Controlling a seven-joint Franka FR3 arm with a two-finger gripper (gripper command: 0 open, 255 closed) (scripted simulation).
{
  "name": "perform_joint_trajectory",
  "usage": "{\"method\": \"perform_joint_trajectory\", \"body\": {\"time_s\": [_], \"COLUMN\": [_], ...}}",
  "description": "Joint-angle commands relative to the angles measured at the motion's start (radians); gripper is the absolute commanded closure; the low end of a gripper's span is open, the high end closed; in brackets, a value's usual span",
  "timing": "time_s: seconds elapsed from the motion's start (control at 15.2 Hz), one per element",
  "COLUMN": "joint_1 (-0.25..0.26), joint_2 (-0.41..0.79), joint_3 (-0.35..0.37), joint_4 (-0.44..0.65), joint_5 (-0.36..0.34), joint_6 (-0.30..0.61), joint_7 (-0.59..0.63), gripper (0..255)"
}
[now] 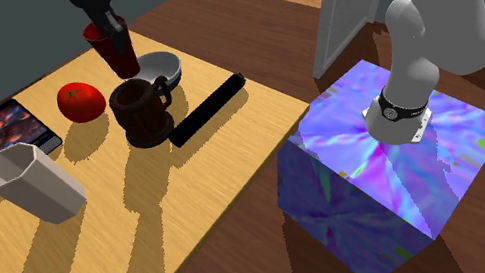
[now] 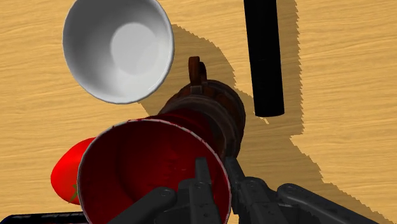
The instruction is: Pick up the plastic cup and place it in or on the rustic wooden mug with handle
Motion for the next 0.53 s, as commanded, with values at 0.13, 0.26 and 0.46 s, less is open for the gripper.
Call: {"method": "perform_joint_trajectory", "body": {"time_s": [0.13,0.26,0.46], "joint_1": [0.003,0.005,0.007], "joint_2": [-0.01,-0.013,-0.015], "joint_3": [0.0,0.0,0.001], "joint_4": [-0.065,-0.097,-0.142], "joint_5": [-0.004,-0.005,-0.007], "joint_6": [0.056,0.084,0.127], "joint_7": [0.006,0.01,0.017], "gripper": [255,255,255]}}
